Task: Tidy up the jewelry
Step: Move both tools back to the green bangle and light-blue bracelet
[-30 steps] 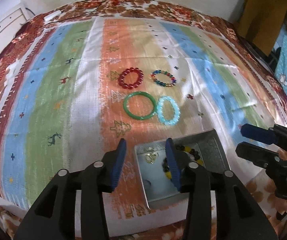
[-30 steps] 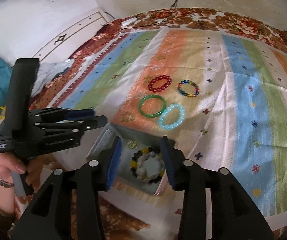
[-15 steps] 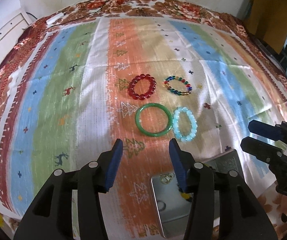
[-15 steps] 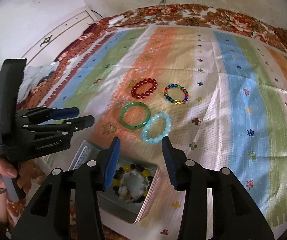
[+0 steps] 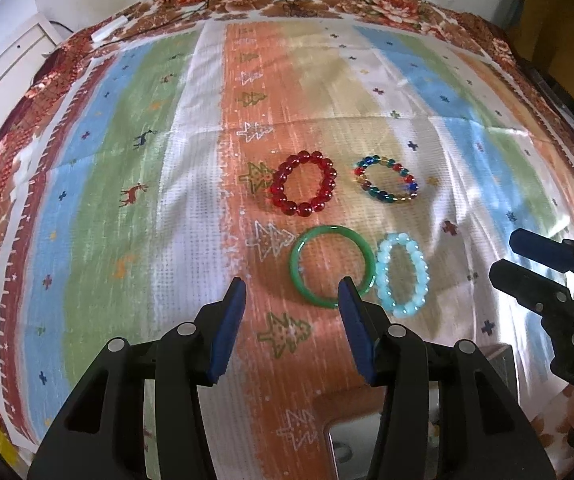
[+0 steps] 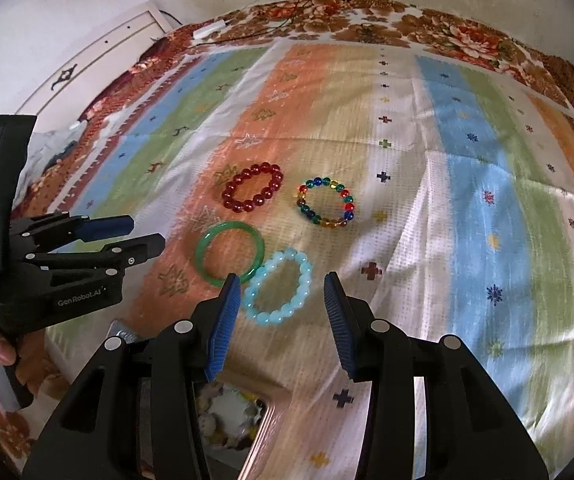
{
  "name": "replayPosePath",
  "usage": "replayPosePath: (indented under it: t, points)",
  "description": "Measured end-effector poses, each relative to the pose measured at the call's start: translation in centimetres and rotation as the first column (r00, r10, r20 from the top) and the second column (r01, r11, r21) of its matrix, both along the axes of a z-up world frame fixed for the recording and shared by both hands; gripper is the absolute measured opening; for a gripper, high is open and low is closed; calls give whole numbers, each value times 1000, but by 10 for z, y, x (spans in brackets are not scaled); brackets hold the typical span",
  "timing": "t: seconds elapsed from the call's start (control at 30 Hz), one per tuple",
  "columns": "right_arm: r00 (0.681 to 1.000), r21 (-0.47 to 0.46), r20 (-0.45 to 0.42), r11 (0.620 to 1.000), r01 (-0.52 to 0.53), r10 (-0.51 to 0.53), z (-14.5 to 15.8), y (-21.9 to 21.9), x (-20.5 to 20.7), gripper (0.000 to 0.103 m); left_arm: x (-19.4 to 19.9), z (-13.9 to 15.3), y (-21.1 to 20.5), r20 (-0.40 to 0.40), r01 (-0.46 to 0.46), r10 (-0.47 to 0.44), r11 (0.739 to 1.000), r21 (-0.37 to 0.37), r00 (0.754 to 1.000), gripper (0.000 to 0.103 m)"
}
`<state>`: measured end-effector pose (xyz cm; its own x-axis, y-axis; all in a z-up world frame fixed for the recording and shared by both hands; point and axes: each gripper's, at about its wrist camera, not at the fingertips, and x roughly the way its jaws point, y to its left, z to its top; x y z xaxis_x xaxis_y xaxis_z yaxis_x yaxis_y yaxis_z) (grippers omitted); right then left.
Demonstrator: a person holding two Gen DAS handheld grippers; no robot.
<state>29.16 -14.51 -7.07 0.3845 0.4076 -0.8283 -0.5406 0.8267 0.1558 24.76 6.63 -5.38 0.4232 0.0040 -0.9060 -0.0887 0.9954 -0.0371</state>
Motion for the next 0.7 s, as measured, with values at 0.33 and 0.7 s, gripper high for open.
replayPosePath:
  t: [0.33,0.7]
  points:
    - [996,-27,-86,1000,4,-6,-25,9,27,43,25,-19,4,-58,7,-8,1000,-22,998,48]
    - [992,-72,-126,997,-17,8,-48,19,46,43,49,-45,10,-126,18,-25,998,-57,992,48]
